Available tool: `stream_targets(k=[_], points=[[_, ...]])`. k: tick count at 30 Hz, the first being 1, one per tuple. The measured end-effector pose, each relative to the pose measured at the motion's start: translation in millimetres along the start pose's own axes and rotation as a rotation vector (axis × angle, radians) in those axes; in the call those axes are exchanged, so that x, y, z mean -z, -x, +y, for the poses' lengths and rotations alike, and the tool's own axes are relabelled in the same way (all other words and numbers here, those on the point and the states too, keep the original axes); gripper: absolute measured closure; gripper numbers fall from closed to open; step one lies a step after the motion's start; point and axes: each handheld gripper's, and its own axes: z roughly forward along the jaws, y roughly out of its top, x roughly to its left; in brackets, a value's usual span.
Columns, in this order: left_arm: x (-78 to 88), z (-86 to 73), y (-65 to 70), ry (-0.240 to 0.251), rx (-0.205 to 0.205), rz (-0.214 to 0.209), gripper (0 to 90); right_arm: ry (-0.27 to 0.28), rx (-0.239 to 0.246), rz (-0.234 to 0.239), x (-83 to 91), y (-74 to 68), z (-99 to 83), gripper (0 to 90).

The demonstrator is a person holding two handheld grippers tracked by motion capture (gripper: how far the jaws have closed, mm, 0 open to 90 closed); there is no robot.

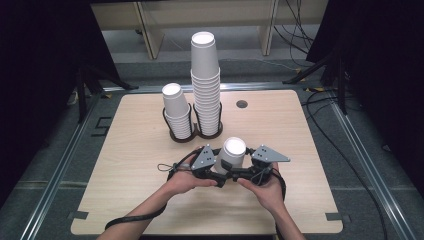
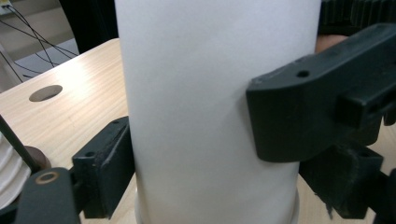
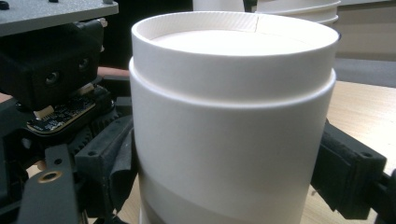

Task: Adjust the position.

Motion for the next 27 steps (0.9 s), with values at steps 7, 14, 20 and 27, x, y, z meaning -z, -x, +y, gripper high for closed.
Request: stream_targets(k=[7, 14, 20, 27], points=[[1.8, 0.7, -2.0, -0.012, -0.024, 0.003, 19.3, 0.005, 0.007, -0.005, -1.7, 1.6, 0.4, 15.3], [4.2, 1.5, -2.6, -0.007, -0.033, 0.008, 20.9, 0.01, -0.008, 0.016, -3.0, 1.6, 1.5, 14.7], [6.2, 1.5, -5.4, -0.01, -0.032, 0.012, 21.4, 0.0, -0.021, 0.023, -2.7, 0.5, 3.2, 14.6], [12.3, 1.0, -11.7, -0.015, -0.028, 0.028, 21.6, 0.014, -0.01, 0.019, 1.6, 2.8, 5.8, 14.7]])
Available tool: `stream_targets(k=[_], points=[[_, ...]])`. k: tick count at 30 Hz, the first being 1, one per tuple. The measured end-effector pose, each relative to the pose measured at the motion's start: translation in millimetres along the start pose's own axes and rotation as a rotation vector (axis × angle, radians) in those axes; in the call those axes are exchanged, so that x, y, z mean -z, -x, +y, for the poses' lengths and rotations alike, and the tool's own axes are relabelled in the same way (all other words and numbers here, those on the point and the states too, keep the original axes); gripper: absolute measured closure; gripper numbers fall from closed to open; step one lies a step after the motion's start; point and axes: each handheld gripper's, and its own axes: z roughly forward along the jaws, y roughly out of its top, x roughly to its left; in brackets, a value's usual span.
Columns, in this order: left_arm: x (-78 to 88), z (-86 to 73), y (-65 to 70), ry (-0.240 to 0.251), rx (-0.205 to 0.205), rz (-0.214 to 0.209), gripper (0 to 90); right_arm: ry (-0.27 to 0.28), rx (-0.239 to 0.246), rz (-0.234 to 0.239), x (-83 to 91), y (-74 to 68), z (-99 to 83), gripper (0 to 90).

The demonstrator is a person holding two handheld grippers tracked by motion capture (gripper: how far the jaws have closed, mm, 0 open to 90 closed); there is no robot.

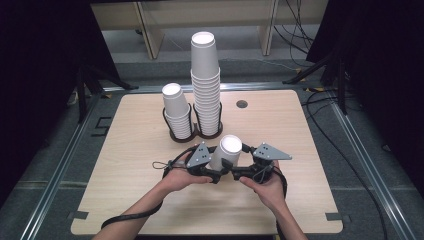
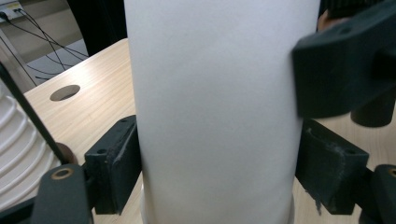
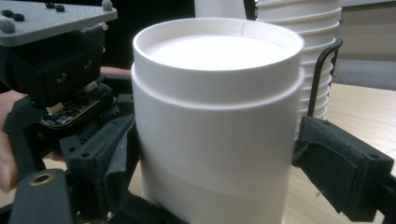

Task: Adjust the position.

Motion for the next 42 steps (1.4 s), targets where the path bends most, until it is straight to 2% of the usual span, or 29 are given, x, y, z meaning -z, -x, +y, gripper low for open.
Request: stream_targets(k=[2, 3, 5, 6, 8, 10, 11, 12, 15, 16, 17, 18, 20, 21, 22, 24, 25, 26, 27, 28, 29, 32, 35, 36, 37, 38, 39, 40, 42], points=[[2.8, 0.0, -2.5, -0.013, -0.011, 0.004, 21.6, 0.007, 0.005, 0.001, 1.9, 0.8, 0.3, 14.7], [3.4, 0.0, -2.5, -0.01, 0.001, 0.003, 21.7, 0.001, -0.011, 0.006, 4.4, -0.1, 0.9, 14.7], [6.1, 0.5, -4.7, -0.017, -0.004, 0.008, 21.7, 0.012, 0.006, -0.005, 7.9, 0.8, 1.5, 14.7], [7.6, 0.7, -5.8, -0.021, -0.011, 0.013, 21.7, 0.01, -0.019, 0.008, 9.7, -0.4, 1.5, 14.7], [11.9, 1.8, -8.6, -0.048, -0.039, 0.027, 21.7, 0.011, 0.008, 0.004, 15.0, 0.5, 2.3, 14.7], [17.2, 3.5, -12.9, -0.068, -0.057, 0.031, 21.8, 0.018, 0.011, -0.006, 20.6, -0.1, 2.0, 14.7], [21.9, 5.1, -15.7, -0.1, -0.078, 0.038, 21.9, 0.01, -0.01, 0.004, 23.9, -1.0, 1.5, 14.7], [26.2, 6.6, -18.0, -0.112, -0.093, 0.045, 22.0, 0.017, 0.017, -0.011, 25.8, 0.7, 0.6, 14.7], [35.5, 9.2, -24.7, -0.163, -0.135, 0.046, 22.3, 0.008, 0.013, -0.017, 31.8, 2.5, -2.6, 14.7], [39.1, 10.3, -27.5, -0.191, -0.15, 0.04, 22.4, -0.005, 0.004, -0.022, 34.1, 2.3, -3.5, 14.7], [44.1, 11.4, -31.2, -0.236, -0.185, 0.036, 22.4, -0.005, 0.01, -0.026, 34.5, 3.4, -4.7, 14.7], [47.3, 12.0, -33.3, -0.268, -0.199, 0.03, 22.4, -0.001, -0.005, -0.014, 34.6, 2.5, -5.8, 14.7], [52.6, 12.9, -36.9, -0.319, -0.242, 0.029, 22.3, -0.035, 0.0, -0.019, 35.2, 2.2, -6.5, 14.7], [55.5, 13.7, -38.7, -0.355, -0.263, 0.02, 22.3, -0.031, 0.003, -0.007, 33.2, 1.9, -7.6, 14.7], [57.4, 13.7, -40.1, -0.367, -0.281, 0.022, 22.3, -0.031, 0.005, -0.003, 31.4, 1.1, -8.7, 14.7], [62.6, 15.0, -42.1, -0.421, -0.328, 0.018, 22.4, -0.046, 0.008, 0.015, 27.6, -0.7, -10.9, 14.7], [63.8, 14.7, -42.3, -0.427, -0.343, 0.022, 22.7, -0.052, 0.012, 0.025, 24.9, -1.7, -12.1, 14.7], [65.1, 15.5, -43.0, -0.454, -0.361, 0.01, 22.8, -0.053, 0.015, 0.011, 22.9, -3.0, -13.2, 14.7], [65.7, 15.0, -43.0, -0.46, -0.382, 0.016, 22.8, -0.062, 0.018, 0.029, 22.0, -2.8, -13.7, 14.7], [67.2, 15.9, -44.1, -0.504, -0.413, 0.007, 22.9, -0.064, 0.034, 0.023, 20.0, -2.0, -14.4, 14.7], [68.0, 16.2, -44.6, -0.528, -0.433, 0.003, 22.9, -0.073, 0.021, 0.032, 18.2, -3.3, -15.0, 14.7], [69.1, 15.7, -45.4, -0.568, -0.451, -0.004, 22.9, -0.074, 0.018, 0.05, 13.8, -5.5, -15.9, 14.7], [70.9, 17.5, -47.3, -0.627, -0.509, -0.01, 23.1, -0.078, 0.039, 0.051, 11.0, -5.4, -16.2, 14.7], [71.1, 18.1, -47.5, -0.646, -0.525, -0.006, 23.2, -0.096, 0.044, 0.053, 10.7, -5.6, -15.9, 14.8], [71.4, 18.1, -47.4, -0.67, -0.544, -0.006, 23.2, -0.086, 0.025, 0.058, 9.0, -7.2, -16.4, 14.8], [71.7, 18.7, -47.5, -0.69, -0.569, -0.004, 23.2, -0.102, 0.02, 0.06, 8.3, -8.2, -16.1, 14.8], [71.8, 19.2, -47.3, -0.712, -0.578, -0.005, 23.3, -0.097, 0.043, 0.066, 6.4, -7.9, -15.8, 14.8], [72.2, 19.7, -47.0, -0.733, -0.597, -0.01, 23.2, -0.111, 0.037, 0.081, 5.2, -9.3, -15.5, 14.8], [72.1, 19.9, -45.8, -0.757, -0.62, -0.017, 23.3, -0.11, 0.057, 0.098, 0.6, -10.9, -14.6, 14.9]])
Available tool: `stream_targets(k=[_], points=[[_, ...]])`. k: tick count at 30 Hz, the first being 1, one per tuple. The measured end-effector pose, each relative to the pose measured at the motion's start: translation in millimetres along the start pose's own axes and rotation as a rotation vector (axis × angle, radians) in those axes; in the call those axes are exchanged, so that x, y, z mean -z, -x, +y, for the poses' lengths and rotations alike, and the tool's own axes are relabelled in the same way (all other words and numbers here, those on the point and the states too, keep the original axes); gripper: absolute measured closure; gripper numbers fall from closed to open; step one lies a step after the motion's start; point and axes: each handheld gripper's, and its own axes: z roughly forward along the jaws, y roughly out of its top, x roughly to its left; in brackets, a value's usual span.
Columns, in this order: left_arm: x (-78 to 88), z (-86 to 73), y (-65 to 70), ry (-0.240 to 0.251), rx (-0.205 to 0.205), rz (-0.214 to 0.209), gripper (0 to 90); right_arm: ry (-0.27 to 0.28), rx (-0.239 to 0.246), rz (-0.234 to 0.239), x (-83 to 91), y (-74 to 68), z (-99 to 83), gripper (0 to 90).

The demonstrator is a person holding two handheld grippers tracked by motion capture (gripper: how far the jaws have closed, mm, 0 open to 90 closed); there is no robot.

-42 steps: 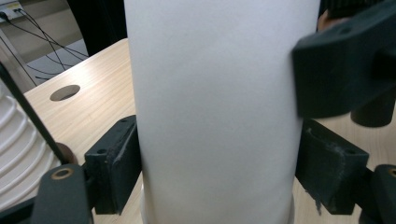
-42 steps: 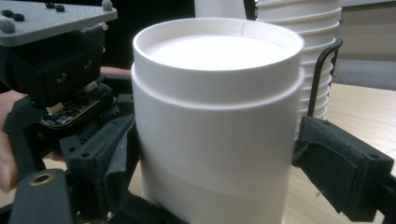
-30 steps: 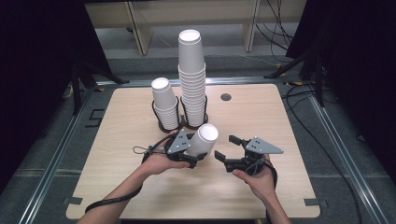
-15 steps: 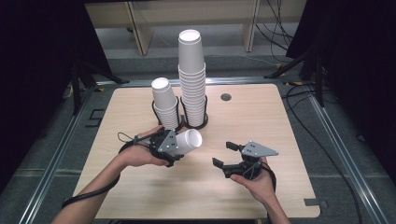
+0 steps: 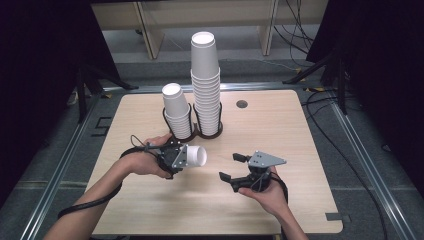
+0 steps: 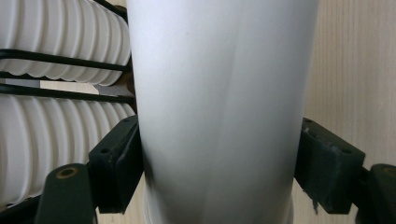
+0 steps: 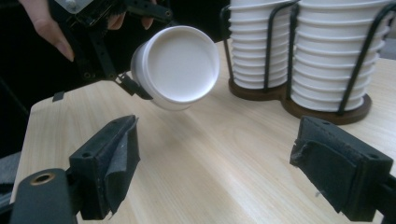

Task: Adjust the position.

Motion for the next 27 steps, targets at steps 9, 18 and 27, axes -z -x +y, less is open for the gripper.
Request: stream_targets(k=[9, 18, 27], points=[[0.9, 5.3, 2.9, -0.114, -0.14, -0.027, 23.3, -0.072, 0.094, 0.051, -23.1, -3.5, 9.4, 14.9], [-3.4, 10.4, 5.6, -0.16, -0.18, -0.071, 23.2, -0.128, 0.124, 0.111, -55.3, -10.8, 15.0, 15.0], [-5.1, 12.0, 6.5, -0.18, -0.2, -0.092, 23.2, -0.159, 0.15, 0.14, -72.9, -14.6, 18.9, 15.1]])
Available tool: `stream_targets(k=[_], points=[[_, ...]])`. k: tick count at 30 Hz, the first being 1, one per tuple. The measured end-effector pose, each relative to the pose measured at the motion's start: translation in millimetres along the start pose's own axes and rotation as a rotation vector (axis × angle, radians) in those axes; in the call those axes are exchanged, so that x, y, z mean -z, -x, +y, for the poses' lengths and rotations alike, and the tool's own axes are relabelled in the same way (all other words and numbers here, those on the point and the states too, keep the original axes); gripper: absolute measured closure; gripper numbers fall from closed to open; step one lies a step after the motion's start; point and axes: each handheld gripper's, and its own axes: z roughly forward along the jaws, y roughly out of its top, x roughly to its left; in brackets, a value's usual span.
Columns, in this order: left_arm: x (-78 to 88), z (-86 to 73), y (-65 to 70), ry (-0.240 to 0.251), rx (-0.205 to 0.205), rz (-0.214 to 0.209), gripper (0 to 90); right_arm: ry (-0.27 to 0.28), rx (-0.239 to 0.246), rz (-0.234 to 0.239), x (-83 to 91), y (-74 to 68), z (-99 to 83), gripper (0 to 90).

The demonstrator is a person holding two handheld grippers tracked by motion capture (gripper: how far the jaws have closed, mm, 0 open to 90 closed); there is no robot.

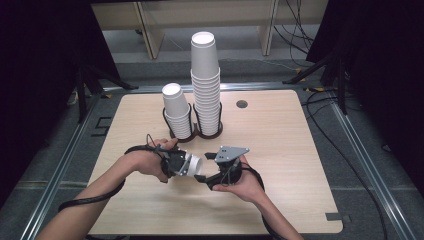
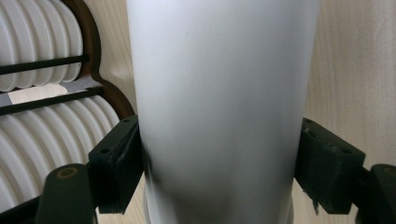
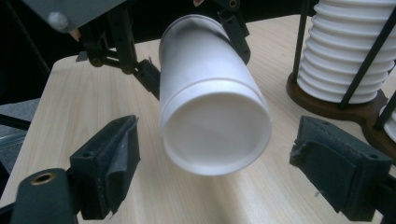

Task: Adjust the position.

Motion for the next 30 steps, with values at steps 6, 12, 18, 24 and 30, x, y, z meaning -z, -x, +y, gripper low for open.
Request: stream_targets(k=[6, 12, 18, 24, 30], points=[[-0.1, 1.0, -1.1, 0.0, 0.004, 0.0, 23.2, -0.003, 0.007, 0.012, -7.3, 3.0, 1.2, 15.2], [-0.4, 2.5, -1.4, 0.012, 0.017, -0.006, 23.2, -0.015, -0.015, 0.021, -11.9, 1.7, 0.8, 15.3], [-0.1, 4.3, -1.4, 0.014, 0.011, -0.006, 23.2, -0.015, 0.021, 0.017, -15.7, 3.6, 0.2, 16.0], [0.7, 7.8, -1.0, 0.024, 0.008, -0.005, 23.2, -0.019, 0.022, 0.024, -16.5, 3.7, -0.4, 18.0], [1.5, 11.1, -0.9, 0.031, 0.007, -0.007, 23.2, -0.028, -0.014, 0.027, -16.7, 0.5, -1.2, 18.5]])
